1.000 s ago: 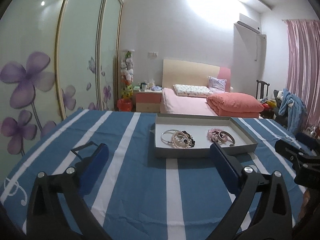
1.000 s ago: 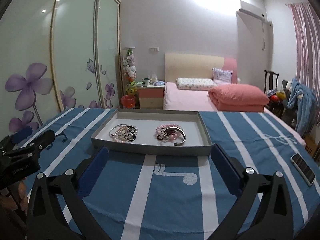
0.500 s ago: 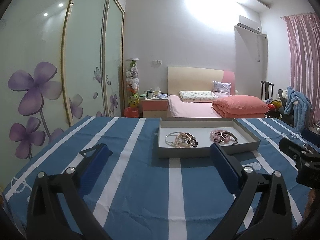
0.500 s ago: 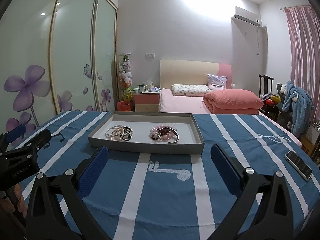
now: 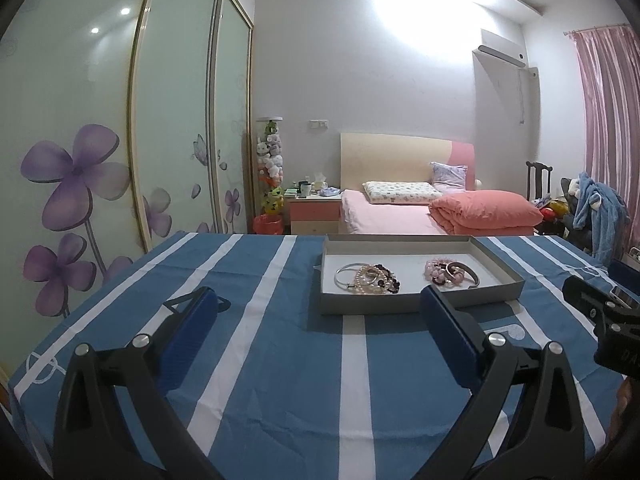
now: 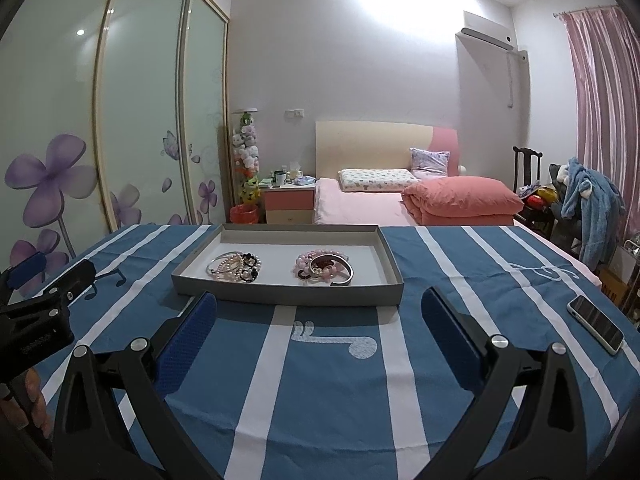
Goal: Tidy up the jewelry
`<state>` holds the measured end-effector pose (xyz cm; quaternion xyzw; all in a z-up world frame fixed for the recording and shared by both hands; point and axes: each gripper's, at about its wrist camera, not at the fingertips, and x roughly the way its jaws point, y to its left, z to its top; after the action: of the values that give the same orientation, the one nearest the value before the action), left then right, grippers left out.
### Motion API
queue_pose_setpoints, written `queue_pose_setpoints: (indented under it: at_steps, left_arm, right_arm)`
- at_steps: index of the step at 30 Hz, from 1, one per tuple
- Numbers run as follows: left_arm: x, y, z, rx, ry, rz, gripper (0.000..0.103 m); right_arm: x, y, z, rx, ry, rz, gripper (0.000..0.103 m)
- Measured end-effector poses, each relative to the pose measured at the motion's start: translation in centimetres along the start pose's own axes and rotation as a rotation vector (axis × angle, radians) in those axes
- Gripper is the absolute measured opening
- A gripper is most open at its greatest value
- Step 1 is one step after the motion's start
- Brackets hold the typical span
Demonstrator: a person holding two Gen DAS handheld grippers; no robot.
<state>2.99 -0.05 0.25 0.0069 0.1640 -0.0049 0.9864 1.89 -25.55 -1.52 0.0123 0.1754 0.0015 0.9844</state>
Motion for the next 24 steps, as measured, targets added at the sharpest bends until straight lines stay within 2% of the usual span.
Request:
queue_pose_setpoints:
  at_steps: [24]
  left_arm:
    - [-0.30, -0.19, 0.02, 0.009, -0.004, -0.008, 0.099]
  right_arm:
    - [0.12, -0.41, -0.05, 0.014, 0.008, -0.006, 0.101]
